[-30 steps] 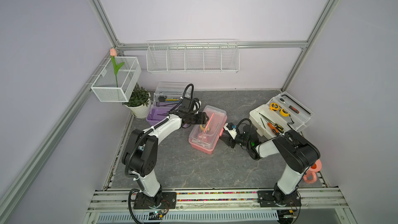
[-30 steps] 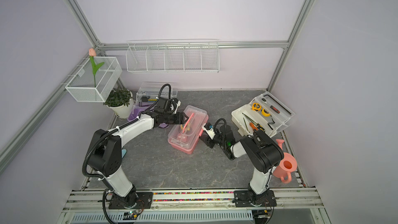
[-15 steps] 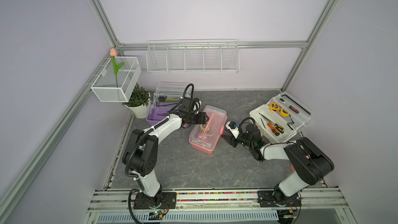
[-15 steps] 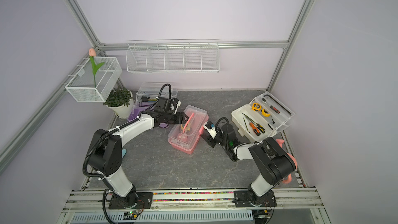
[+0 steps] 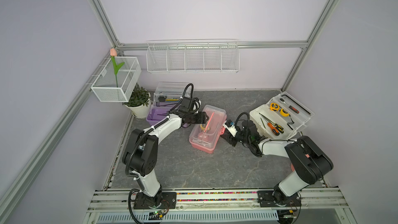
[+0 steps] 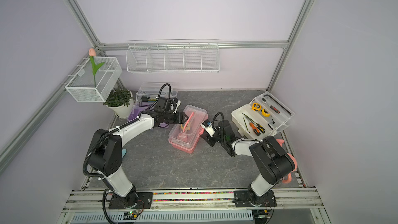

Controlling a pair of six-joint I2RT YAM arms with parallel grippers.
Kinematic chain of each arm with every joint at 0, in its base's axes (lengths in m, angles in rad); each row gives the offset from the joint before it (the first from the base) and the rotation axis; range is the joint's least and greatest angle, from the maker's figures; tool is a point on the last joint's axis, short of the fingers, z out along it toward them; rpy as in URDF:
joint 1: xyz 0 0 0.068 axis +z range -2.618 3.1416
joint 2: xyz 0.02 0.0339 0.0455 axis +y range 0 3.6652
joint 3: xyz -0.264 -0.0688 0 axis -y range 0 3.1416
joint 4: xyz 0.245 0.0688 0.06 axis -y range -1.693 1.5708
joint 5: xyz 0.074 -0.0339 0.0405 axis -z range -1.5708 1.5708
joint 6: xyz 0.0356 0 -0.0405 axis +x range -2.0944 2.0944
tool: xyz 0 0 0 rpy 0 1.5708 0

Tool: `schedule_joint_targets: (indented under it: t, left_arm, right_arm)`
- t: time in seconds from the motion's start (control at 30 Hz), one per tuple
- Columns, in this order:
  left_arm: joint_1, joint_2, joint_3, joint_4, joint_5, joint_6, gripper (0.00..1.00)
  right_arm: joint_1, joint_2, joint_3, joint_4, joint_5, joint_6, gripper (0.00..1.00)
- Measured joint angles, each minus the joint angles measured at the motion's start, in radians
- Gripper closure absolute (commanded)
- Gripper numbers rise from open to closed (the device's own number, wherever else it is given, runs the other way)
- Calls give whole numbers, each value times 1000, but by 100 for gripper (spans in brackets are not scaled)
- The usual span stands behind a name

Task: Close toolboxes
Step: Fasten the toolbox latch on the toolbox.

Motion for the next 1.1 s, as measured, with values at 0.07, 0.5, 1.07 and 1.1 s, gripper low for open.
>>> schedule_joint_targets:
  t: [0.07, 0.5, 1.07, 1.1]
  left_arm:
    - [0, 0, 0, 0, 0, 0, 31]
    - [0, 0, -3, 3, 1, 0, 31]
    - [1, 1, -3, 4, 5, 0, 31]
    - [1, 1, -3, 4, 5, 0, 31]
  right_arm:
    - [7, 0, 0, -3, 1, -6, 55]
    - [8, -38, 3, -42, 11, -27, 53]
    - [5, -40, 32, 2, 14, -24, 56]
    - [5, -33, 32, 7, 9, -20, 56]
